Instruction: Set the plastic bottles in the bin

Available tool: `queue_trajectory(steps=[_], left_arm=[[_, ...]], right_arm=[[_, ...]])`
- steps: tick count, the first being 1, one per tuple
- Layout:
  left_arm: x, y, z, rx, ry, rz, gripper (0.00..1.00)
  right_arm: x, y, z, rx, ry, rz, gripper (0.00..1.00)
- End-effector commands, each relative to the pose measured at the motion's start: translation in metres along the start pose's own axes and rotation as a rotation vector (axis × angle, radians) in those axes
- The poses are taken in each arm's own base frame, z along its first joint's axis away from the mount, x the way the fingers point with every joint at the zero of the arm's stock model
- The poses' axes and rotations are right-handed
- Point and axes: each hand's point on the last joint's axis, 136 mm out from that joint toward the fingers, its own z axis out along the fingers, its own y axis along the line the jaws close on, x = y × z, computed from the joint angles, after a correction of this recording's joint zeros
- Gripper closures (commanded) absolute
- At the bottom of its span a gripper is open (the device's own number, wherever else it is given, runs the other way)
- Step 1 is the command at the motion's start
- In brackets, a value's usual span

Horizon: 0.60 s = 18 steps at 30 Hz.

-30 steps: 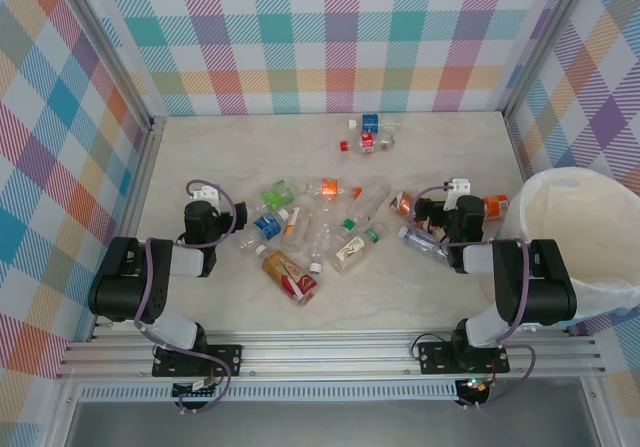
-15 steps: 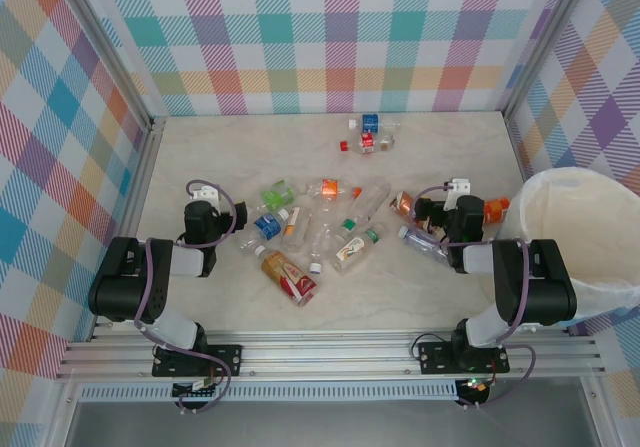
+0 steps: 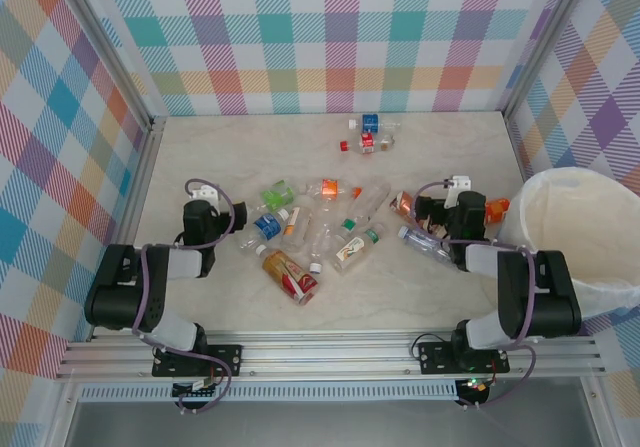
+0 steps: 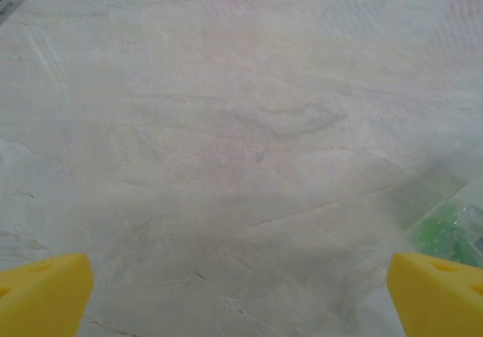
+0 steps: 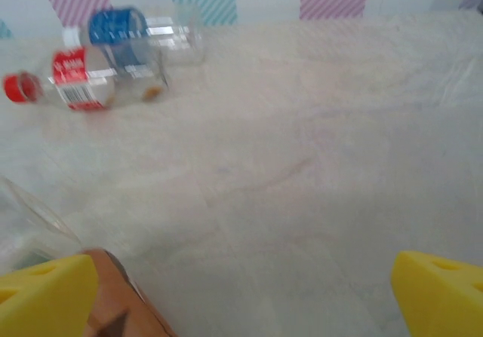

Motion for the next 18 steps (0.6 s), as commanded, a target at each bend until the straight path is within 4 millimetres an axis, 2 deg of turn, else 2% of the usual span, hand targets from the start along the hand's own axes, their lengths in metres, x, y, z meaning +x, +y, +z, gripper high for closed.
queue_trajectory(steps=[1,4,8,10,12,18], left_arm=[[-0.026,0.003,-0.01,-0.033,-0.018,-0.024,0.0],[-0.039,0.008,-0.019,-0.067,-0.017,-0.104,0.0],[-0.047,0.008,-0.029,-0.069,-0.003,-0.209,0.0],[-0.048,0.003,-0.035,-0.041,0.018,-0.253,0.0],[-0.047,-0.004,-0.04,-0.006,0.055,-0.282,0.0],[-0.04,-0.017,-0.05,0.059,0.122,-0.4,0.0]], right_arm=[[-0.022,0.018,-0.006,-0.08,0.038,0.047,0.0],[-0.034,0.022,0.0,-0.084,0.089,0.112,0.0],[-0.035,-0.002,0.014,0.113,0.234,0.275,0.0],[-0.026,-0.023,0.012,0.27,0.308,0.369,0.0],[-0.019,-0.033,0.008,0.372,0.359,0.445,0.0],[0.004,-0.042,-0.009,0.574,0.421,0.52,0.0]])
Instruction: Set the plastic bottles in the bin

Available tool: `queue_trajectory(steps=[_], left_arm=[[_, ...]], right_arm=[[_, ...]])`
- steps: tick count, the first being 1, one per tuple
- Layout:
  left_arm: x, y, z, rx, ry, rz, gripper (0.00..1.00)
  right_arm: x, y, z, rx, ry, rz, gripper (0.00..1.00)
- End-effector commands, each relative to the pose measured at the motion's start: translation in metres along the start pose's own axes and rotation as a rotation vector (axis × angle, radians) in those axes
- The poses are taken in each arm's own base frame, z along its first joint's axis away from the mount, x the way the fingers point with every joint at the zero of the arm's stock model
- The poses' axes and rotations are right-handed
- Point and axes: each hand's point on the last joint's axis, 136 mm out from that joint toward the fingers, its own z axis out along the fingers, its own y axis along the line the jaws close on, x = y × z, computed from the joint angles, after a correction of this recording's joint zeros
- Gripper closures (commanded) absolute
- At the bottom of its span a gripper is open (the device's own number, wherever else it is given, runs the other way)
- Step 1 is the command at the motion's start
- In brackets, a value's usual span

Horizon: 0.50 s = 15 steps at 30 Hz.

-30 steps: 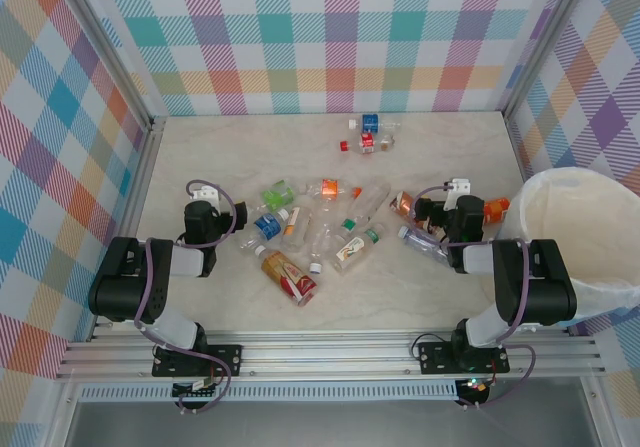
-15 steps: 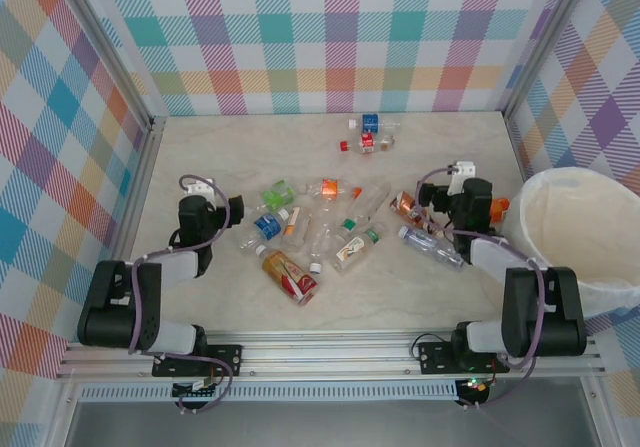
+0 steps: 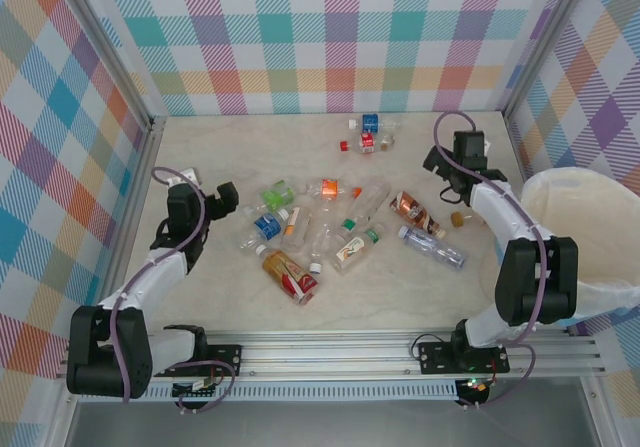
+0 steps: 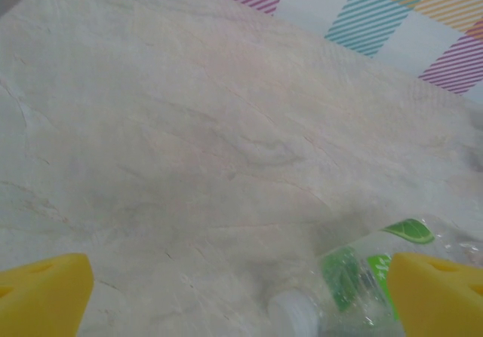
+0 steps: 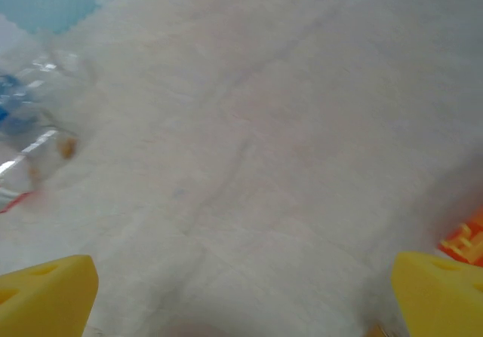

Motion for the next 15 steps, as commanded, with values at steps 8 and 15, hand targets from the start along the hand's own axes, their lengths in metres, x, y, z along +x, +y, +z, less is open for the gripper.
queue_trajectory(steps=[8,15], left_arm=[[0.008,-0.022,-0.011,0.114,0.078,-0.123,0.0],[0.013,-0.021,-0.013,0.117,0.083,-0.117,0.0]], right_arm=[[0.064,-0.062,0.0,0.37,0.078,0.312,0.11],[0.076,-0.071,0.02,0.444,0.067,0.407,0.17]])
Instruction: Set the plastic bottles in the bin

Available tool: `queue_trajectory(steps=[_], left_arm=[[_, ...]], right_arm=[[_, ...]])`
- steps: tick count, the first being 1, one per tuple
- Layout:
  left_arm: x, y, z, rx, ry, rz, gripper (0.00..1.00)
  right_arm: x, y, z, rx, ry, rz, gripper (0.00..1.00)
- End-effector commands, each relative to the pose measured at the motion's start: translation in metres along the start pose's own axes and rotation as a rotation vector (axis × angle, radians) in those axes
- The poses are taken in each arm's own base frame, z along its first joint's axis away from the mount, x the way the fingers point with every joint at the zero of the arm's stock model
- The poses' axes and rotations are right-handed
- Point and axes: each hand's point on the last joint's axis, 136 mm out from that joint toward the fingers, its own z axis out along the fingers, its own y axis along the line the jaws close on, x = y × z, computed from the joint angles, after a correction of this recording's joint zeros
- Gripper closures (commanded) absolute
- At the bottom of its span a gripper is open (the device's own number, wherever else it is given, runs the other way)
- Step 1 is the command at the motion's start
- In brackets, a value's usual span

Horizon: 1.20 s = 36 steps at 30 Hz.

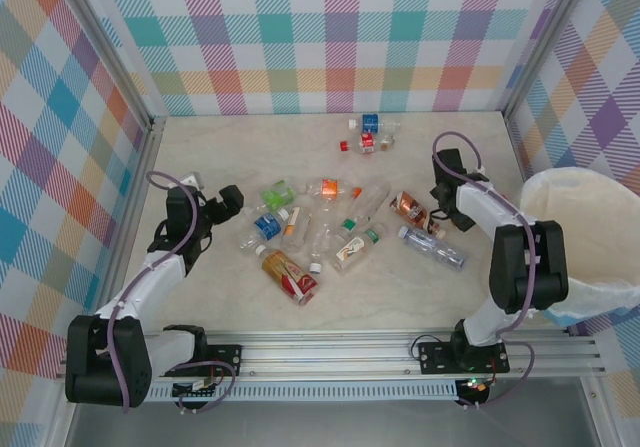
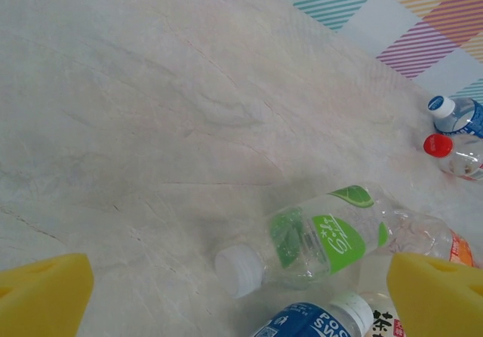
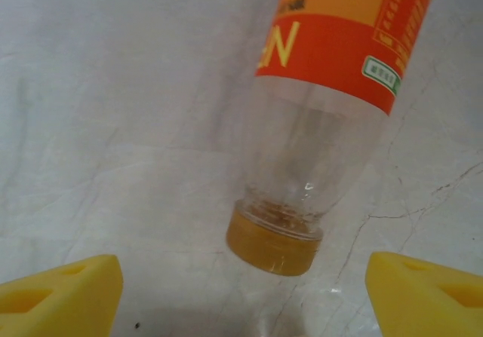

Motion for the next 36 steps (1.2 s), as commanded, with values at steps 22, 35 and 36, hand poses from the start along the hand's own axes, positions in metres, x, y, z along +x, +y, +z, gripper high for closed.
queue_trajectory(steps=[22,35,36], left_arm=[[0.004,0.0,-0.002,0.008,0.005,0.013,0.0],[0.007,-0.015,-0.006,0.096,0.027,-0.078,0.0],[0.007,-0.018,-0.007,0.108,0.027,-0.087,0.0]], right_arm=[[-0.013,0.019,0.033,0.032,-0.148,-0.005,0.52],[-0.04,0.093,-0.127,-0.461,-0.399,-0.365,0.68],[-0.043,0.093,-0.147,-0.51,-0.407,-0.372,0.69]])
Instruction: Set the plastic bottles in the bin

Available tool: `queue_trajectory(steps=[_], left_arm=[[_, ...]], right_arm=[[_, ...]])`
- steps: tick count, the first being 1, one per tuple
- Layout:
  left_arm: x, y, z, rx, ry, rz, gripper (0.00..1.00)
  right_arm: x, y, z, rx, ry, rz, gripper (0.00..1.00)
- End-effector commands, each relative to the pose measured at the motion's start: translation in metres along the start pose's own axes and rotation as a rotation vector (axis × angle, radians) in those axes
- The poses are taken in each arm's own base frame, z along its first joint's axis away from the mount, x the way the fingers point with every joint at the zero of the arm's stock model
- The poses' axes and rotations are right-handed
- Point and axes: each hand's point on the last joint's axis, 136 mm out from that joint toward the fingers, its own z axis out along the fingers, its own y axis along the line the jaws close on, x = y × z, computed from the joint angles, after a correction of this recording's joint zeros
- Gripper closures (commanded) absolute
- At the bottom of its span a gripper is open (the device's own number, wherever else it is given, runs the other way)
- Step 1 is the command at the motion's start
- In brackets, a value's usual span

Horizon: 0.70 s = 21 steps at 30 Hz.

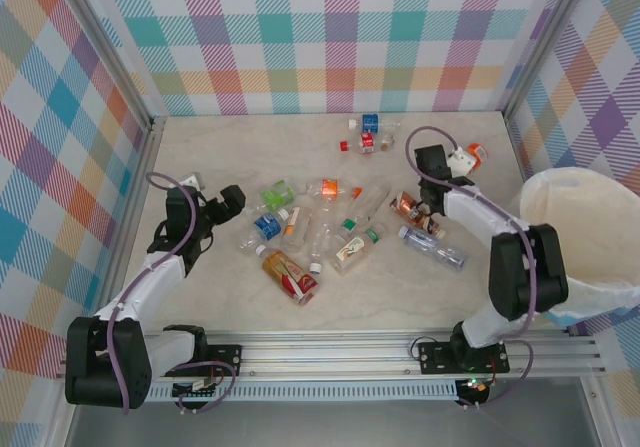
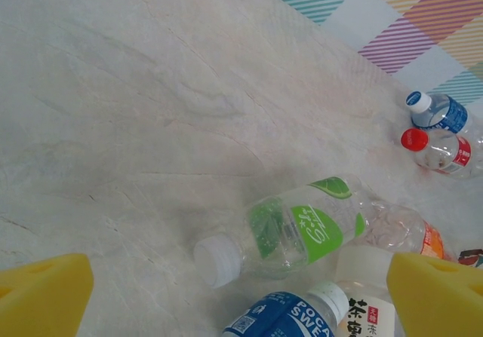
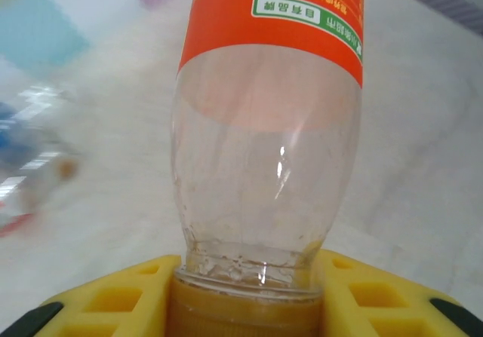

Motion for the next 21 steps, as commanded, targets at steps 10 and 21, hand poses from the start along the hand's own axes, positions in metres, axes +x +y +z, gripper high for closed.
queue_trajectory(steps=[10,21], left_arm=[[0.001,-0.028,-0.01,0.15,0.014,-0.099,0.0],[-0.007,-0.042,-0.014,0.193,0.012,-0.147,0.0]], right_arm=[[-0.114,-0.055,-0.189,-0.173,-0.309,0.027,0.72],[-0.109,-0.174,-0.241,0.168,-0.45,0.106,0.73]])
